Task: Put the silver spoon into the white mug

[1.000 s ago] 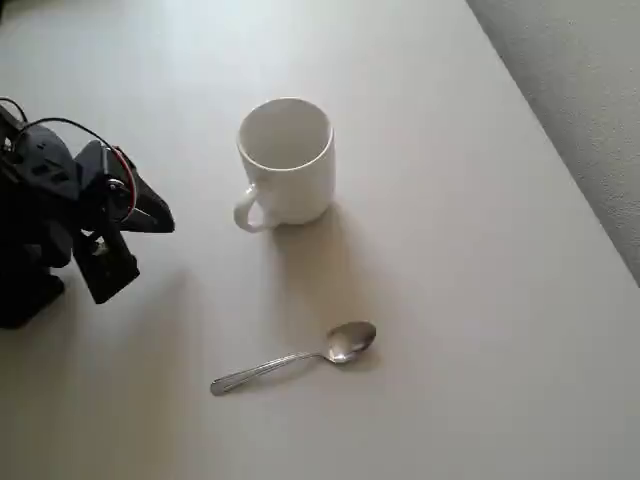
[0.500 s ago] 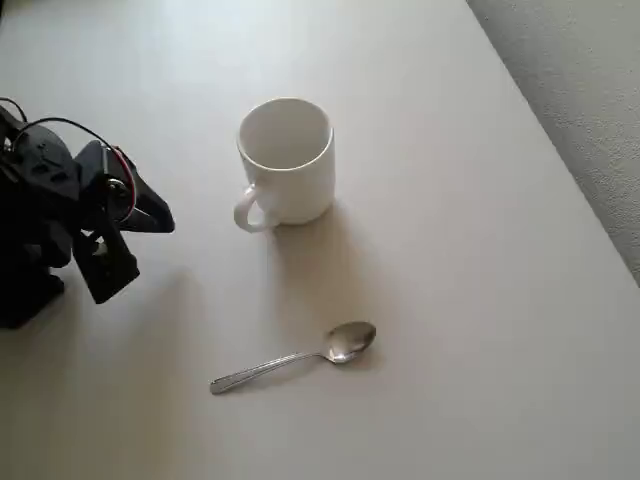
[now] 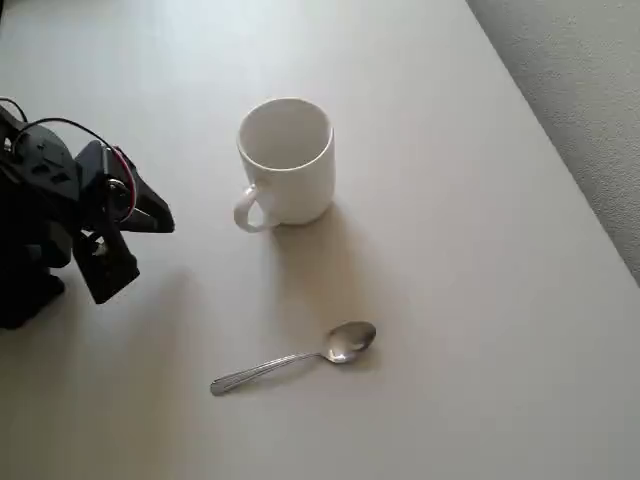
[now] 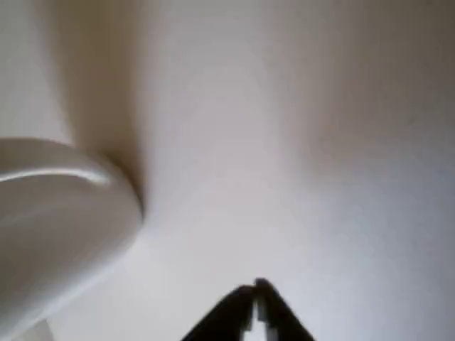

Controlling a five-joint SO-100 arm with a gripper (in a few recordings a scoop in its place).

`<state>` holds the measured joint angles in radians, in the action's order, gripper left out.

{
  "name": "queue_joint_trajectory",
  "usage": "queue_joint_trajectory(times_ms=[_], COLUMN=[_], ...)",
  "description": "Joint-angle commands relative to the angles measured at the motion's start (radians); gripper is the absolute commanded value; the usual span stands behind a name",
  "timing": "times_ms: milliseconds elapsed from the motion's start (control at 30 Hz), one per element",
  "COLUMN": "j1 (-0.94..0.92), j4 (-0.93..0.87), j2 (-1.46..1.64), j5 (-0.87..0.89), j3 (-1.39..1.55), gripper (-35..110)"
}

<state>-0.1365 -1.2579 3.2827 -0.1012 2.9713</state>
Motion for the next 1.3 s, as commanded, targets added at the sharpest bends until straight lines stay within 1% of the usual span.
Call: queue_joint_trajectory(times_ms=[0,100,300,400,500,667,767,900,1033,1133,1267], j1=[-0.012,-0.054,-0.206,-0.23,-0.255,-0.267,-0.285,-0.331,-0.403,-0.463,-0.506], j4=[0.006,0.02,0.023,0.051,0.087,0.103,0.1,0.137,0.126,0.153,0.183], j2=[0.011,0.011,0.008,-0.049,-0.239,-0.739,-0.963,-1.114,-1.316,-1.427,-1.539], j5=[-0.011,-0.003,0.123,0.155,0.202,0.242,0.278,0.36,0.449,0.485,0.505], j3=[-0.005,-0.044,-0.238,-0.308,-0.422,-0.718,-0.868,-0.954,-1.06,-1.095,-1.124], gripper=[-1,-1,-1,-1,-1,3,16,17,21,26,26])
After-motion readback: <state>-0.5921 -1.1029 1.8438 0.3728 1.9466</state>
